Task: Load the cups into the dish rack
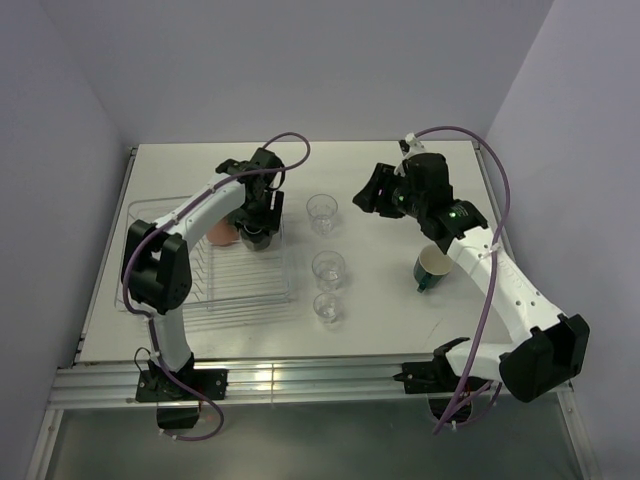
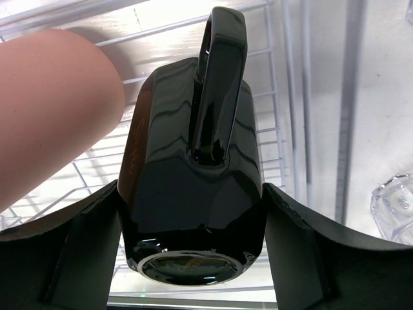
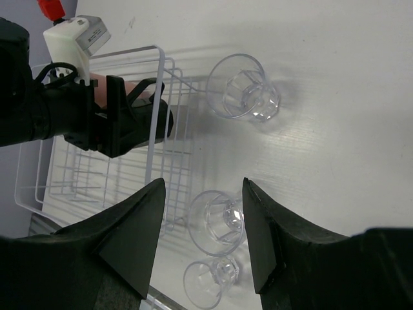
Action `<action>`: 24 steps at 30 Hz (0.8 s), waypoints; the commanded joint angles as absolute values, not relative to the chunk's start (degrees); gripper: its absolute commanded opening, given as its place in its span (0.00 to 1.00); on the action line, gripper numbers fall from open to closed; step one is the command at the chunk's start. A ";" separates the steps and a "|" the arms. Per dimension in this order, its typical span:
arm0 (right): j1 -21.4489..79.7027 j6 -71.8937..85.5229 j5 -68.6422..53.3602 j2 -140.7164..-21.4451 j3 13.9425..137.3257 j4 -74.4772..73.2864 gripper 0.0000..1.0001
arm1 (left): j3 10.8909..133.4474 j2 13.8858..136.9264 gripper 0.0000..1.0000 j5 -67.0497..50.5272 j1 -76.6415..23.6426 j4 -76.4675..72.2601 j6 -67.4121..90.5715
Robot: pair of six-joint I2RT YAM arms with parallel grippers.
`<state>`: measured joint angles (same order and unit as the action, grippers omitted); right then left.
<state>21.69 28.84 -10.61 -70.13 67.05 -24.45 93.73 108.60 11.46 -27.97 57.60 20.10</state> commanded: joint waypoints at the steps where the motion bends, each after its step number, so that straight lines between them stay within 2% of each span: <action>1: 21.45 28.04 -10.81 -70.66 66.62 -22.06 0.59 | 93.96 107.75 0.10 12.48 -27.33 55.28 18.63; 3: 21.45 28.04 -10.99 -70.93 66.71 -22.15 0.59 | 93.61 108.02 0.12 12.48 -26.98 55.02 18.54; 7: 21.45 28.04 -11.07 -71.28 66.97 -22.32 0.59 | 92.81 108.11 0.28 12.22 -26.54 54.23 18.37; 17: 21.62 28.04 -11.07 -72.42 67.85 -22.59 0.58 | 93.16 109.60 0.57 11.87 -26.02 53.70 18.28; 18: 21.62 28.12 -10.99 -72.51 67.94 -22.76 0.58 | 93.25 109.69 0.62 12.04 -26.02 53.70 18.28; 24: 21.88 27.86 -10.72 -72.95 68.38 -23.11 0.58 | 93.34 109.69 0.74 12.57 -26.01 53.44 18.37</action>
<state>21.71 28.82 -11.00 -72.49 67.05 -24.49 92.68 108.73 11.03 -26.28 55.86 19.11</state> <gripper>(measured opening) 0.583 0.810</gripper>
